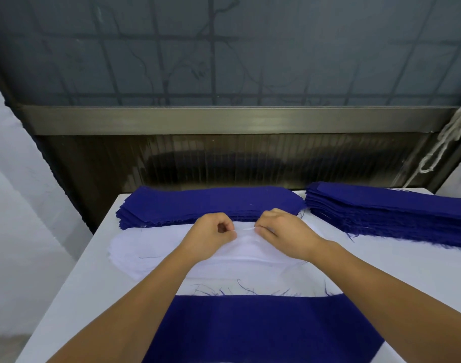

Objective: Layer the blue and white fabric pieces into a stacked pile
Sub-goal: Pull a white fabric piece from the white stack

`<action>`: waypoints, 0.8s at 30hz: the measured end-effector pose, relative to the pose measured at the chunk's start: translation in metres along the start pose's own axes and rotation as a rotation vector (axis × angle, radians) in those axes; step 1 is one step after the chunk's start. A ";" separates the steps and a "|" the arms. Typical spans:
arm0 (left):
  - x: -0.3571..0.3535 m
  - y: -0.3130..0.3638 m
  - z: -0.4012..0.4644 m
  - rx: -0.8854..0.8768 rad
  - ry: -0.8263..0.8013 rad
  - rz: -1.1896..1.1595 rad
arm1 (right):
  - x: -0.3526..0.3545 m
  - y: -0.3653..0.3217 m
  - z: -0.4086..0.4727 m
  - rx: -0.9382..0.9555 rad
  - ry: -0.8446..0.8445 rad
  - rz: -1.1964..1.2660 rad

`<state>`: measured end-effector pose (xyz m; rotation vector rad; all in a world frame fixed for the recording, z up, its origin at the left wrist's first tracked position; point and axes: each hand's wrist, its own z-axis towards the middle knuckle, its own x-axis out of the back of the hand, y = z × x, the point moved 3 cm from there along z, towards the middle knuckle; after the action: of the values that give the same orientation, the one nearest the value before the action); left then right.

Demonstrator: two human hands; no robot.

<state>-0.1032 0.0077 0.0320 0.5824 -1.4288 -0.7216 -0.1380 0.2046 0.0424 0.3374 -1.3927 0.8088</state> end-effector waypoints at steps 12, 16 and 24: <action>0.032 -0.026 -0.030 -0.047 0.203 0.510 | -0.008 0.007 -0.009 -0.202 0.023 -0.039; 0.049 -0.040 -0.043 0.011 0.305 0.568 | -0.008 0.006 -0.011 -0.260 0.007 -0.122; 0.095 -0.032 -0.069 -0.036 0.439 0.631 | 0.034 -0.016 -0.035 -0.258 0.267 -0.109</action>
<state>-0.0374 -0.0883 0.0668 0.2125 -1.0903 -0.1026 -0.1021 0.2266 0.0724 0.0993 -1.1986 0.5539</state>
